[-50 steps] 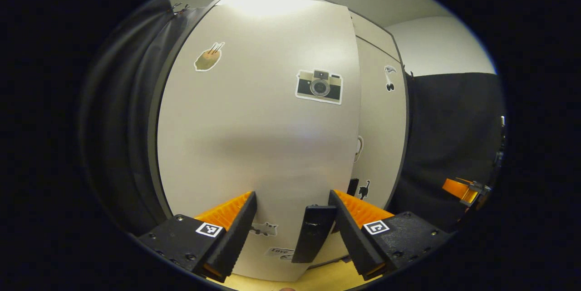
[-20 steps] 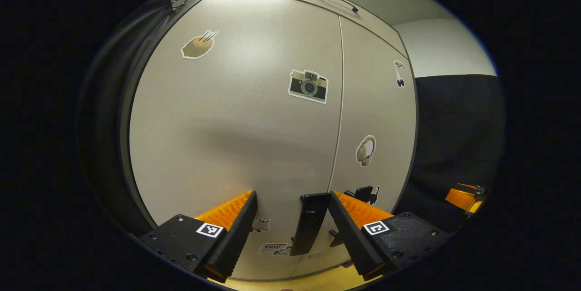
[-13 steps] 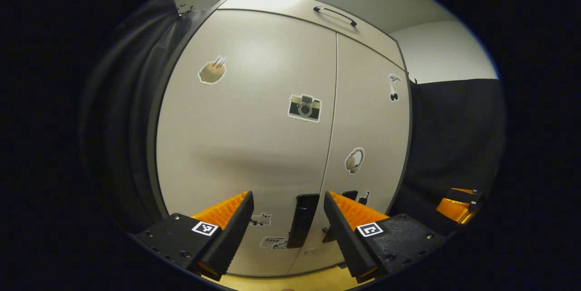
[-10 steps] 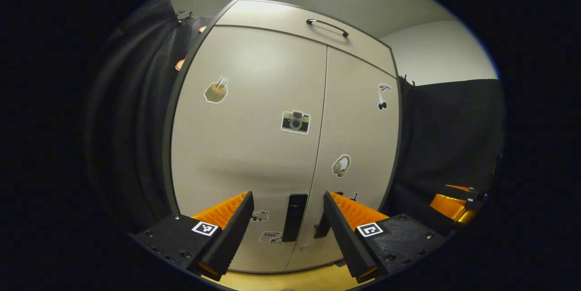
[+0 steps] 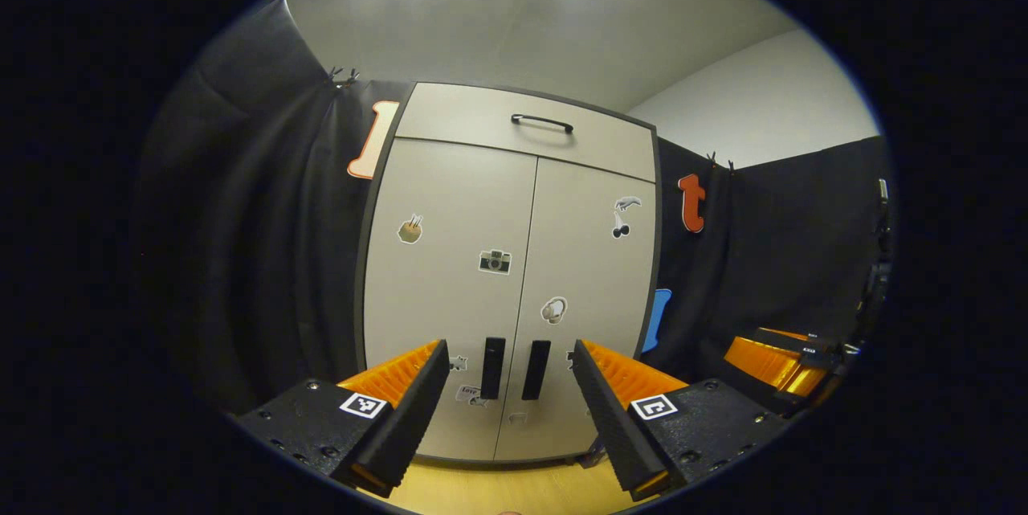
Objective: Grab one shoe with the right hand and put it into the shoe cabinet, grab the other shoe with the left hand and put it into the shoe cabinet; then close the right door with the right hand and the left door with the left hand.
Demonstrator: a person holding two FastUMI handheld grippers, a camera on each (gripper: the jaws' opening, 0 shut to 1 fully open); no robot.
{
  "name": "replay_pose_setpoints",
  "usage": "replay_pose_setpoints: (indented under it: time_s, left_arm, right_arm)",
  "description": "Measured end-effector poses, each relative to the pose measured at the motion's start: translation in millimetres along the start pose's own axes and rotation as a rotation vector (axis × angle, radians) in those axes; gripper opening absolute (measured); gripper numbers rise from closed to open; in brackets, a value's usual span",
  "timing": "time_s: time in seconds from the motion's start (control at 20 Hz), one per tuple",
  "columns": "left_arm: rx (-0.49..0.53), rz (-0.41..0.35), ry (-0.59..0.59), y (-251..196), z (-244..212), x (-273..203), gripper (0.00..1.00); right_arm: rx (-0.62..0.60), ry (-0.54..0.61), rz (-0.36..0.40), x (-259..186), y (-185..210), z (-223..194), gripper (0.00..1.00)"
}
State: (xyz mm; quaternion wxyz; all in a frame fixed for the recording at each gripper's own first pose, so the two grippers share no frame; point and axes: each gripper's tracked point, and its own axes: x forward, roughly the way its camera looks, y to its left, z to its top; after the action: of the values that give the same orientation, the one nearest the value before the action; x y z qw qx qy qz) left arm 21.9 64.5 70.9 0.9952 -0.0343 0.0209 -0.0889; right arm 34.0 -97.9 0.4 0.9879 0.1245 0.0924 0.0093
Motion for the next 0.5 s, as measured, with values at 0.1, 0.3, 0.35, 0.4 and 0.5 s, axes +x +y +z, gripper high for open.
replay_pose_setpoints:
  time_s: [0.1,0.3,0.35,0.4,0.5]
  left_arm:
    - [0.021,0.027,0.000,-4.5,-1.7,-18.1,0.95]
    - [0.027,0.040,0.009,-12.0,-4.1,-34.1,0.90]
    - [0.025,0.037,0.008,-12.8,-3.8,-33.6,0.90]
    - [0.024,0.033,0.008,-12.3,-4.0,-33.0,0.95]
    - [0.038,0.021,0.004,-9.7,-0.9,-23.8,0.95]
  right_arm:
    - [-0.009,0.001,0.023,-12.7,0.9,0.0,1.00]
    - [-0.007,-0.007,0.050,-26.0,1.3,5.1,1.00]
    - [-0.008,-0.014,0.048,-27.4,0.3,6.9,1.00]
    - [-0.011,-0.018,0.039,-29.2,-2.2,8.0,1.00]
    - [-0.012,-0.031,0.016,-25.8,-6.0,11.0,1.00]
